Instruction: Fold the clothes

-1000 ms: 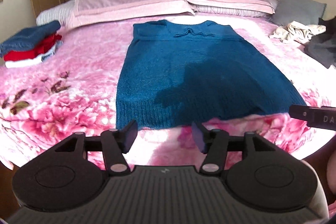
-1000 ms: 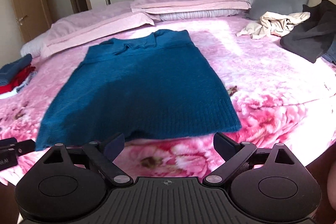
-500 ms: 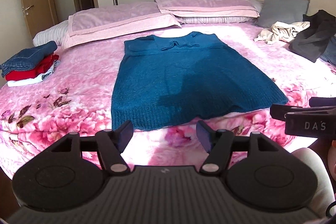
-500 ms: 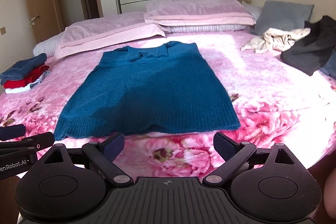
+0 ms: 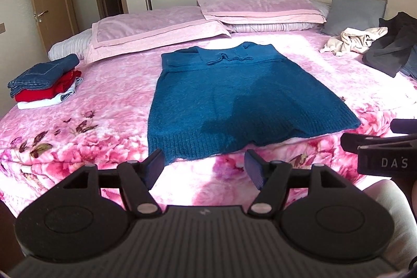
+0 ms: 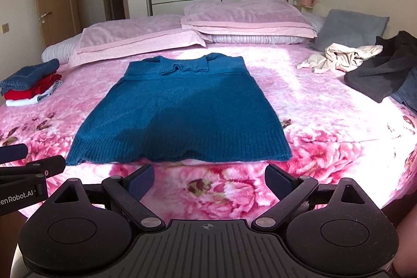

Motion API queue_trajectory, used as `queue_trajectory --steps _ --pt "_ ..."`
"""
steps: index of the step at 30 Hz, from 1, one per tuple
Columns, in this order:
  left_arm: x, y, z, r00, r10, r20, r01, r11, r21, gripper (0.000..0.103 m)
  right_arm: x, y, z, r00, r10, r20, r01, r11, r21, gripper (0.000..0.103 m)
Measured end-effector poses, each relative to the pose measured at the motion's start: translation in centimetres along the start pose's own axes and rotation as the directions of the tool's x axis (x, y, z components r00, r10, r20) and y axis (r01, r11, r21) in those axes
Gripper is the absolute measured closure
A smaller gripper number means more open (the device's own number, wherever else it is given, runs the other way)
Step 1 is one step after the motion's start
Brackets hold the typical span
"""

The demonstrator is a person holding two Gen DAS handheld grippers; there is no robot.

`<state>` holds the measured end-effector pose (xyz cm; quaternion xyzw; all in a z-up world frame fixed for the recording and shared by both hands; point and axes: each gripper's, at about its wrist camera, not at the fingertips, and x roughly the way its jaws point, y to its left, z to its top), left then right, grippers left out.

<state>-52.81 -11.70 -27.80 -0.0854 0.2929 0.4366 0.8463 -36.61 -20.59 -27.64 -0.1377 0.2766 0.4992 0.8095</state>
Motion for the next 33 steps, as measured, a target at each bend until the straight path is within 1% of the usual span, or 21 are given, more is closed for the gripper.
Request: queue_trajectory --steps 9,19,33 --pt "1.3 1.0 -1.1 0.999 0.010 -0.049 -0.012 0.999 -0.035 0.039 0.5 1.0 -0.5 1.000 0.004 -0.007 -0.004 0.999 -0.041 0.009" --pt "3.3 1.2 -2.0 0.993 0.024 -0.114 -0.028 0.999 -0.032 0.039 2.8 1.3 -1.1 0.998 0.024 -0.065 -0.027 0.999 -0.048 0.009" --pt "6.4 0.7 -2.7 0.980 0.034 -0.195 -0.038 0.999 -0.016 0.038 5.7 0.8 -1.8 0.989 0.021 -0.145 -0.024 0.999 -0.021 0.009"
